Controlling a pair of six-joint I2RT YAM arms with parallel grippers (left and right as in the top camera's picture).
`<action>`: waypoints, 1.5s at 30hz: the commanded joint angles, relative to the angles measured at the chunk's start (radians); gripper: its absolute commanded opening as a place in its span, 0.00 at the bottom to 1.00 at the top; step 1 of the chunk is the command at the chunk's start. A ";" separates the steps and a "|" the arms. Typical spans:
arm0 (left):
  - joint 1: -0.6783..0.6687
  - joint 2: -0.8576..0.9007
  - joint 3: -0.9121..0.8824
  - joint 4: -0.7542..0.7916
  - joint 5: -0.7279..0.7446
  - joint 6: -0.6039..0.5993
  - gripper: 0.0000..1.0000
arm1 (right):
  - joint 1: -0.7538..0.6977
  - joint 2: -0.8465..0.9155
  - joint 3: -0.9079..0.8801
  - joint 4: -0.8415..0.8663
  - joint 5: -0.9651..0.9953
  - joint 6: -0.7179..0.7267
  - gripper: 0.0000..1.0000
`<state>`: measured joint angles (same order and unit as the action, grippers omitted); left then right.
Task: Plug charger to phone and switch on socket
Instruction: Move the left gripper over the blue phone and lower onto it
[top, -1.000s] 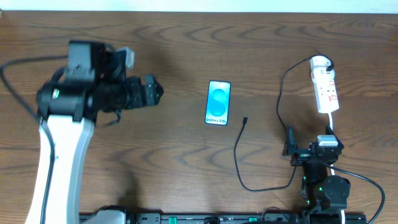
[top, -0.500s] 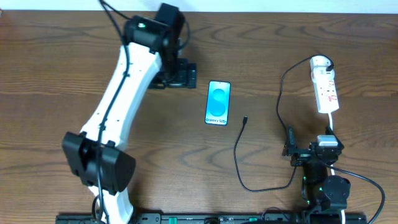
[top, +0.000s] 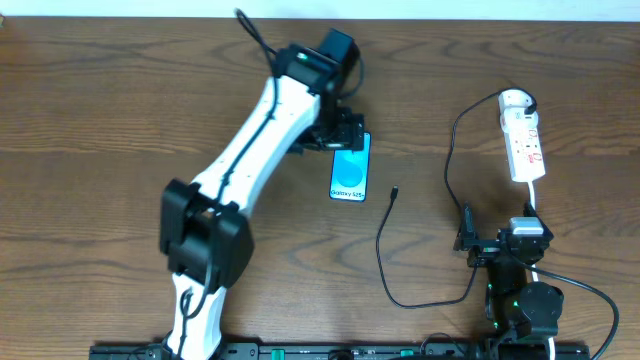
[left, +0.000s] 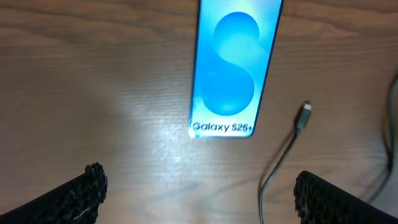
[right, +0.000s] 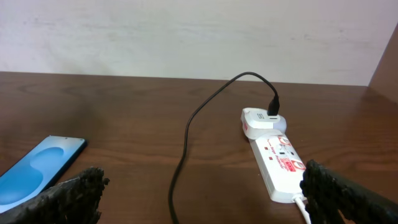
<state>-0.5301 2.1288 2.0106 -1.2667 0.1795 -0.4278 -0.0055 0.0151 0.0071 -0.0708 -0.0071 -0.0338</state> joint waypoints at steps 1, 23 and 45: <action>-0.019 0.067 0.016 0.021 -0.015 -0.021 0.98 | -0.002 -0.004 -0.002 -0.005 0.001 -0.005 0.99; -0.041 0.227 0.000 0.240 -0.024 -0.067 0.98 | -0.002 -0.004 -0.002 -0.005 0.001 -0.005 0.99; -0.095 0.278 -0.008 0.262 -0.147 -0.109 0.98 | -0.002 -0.004 -0.002 -0.005 0.001 -0.005 0.99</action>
<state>-0.6289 2.3939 2.0090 -1.0054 0.0521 -0.5274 -0.0055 0.0151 0.0071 -0.0708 -0.0071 -0.0338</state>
